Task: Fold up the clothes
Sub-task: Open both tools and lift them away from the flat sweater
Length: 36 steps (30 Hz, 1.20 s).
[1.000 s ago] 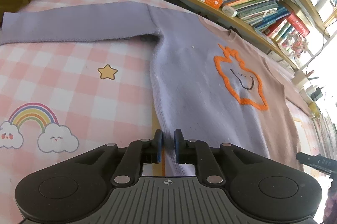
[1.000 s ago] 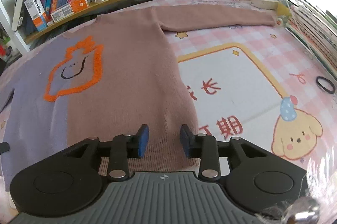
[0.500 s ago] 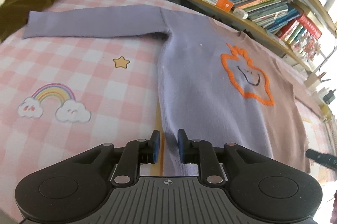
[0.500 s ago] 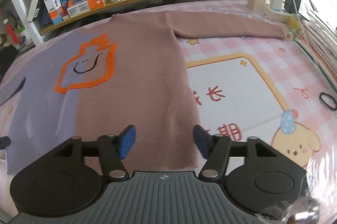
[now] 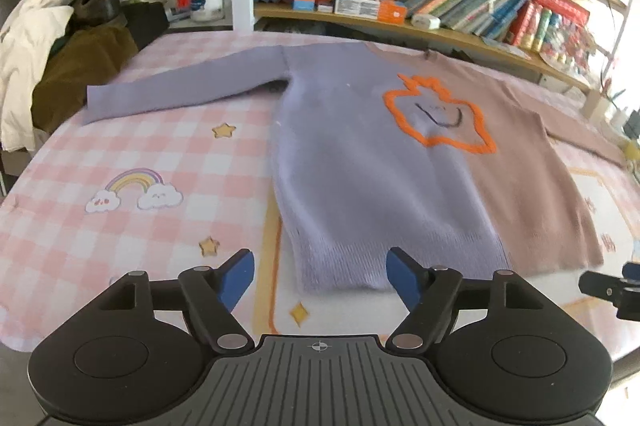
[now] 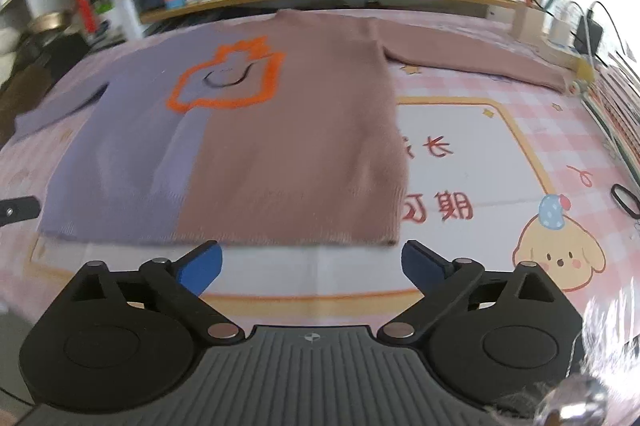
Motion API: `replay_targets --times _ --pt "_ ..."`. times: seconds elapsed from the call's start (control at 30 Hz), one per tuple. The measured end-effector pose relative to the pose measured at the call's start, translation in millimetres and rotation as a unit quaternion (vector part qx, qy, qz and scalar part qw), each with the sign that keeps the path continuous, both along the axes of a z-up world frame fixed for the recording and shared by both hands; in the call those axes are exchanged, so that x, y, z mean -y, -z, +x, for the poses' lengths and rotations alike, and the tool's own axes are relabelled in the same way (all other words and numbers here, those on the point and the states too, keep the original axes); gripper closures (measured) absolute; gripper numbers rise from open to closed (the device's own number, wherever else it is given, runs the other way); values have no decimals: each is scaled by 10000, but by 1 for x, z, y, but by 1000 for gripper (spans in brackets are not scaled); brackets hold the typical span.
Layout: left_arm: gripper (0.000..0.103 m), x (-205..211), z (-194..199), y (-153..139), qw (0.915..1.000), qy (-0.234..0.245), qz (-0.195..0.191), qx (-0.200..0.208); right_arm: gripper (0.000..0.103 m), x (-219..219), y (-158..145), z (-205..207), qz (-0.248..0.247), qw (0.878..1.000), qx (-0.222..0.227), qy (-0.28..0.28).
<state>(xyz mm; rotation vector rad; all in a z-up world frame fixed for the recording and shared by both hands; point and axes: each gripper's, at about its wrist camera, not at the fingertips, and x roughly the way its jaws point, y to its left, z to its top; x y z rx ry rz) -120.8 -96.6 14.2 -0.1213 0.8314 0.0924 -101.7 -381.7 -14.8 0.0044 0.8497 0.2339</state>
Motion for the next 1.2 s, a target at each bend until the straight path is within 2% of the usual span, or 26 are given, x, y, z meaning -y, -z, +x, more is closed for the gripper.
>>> replay_targets --times 0.23,0.5,0.87,1.2 --pt "11 15 -17 -6 9998 -4 195 21 0 4 0 -7 -13 10000 31 -94" --pt "10 16 -17 -12 9995 -40 303 111 0 6 -4 -9 89 9998 136 -87" --pt "10 -10 9 -5 9997 134 181 96 0 -5 -8 -1 15 9988 159 455" --pt "10 -105 49 -4 9967 -665 229 395 0 -58 -13 15 -107 9963 200 831"
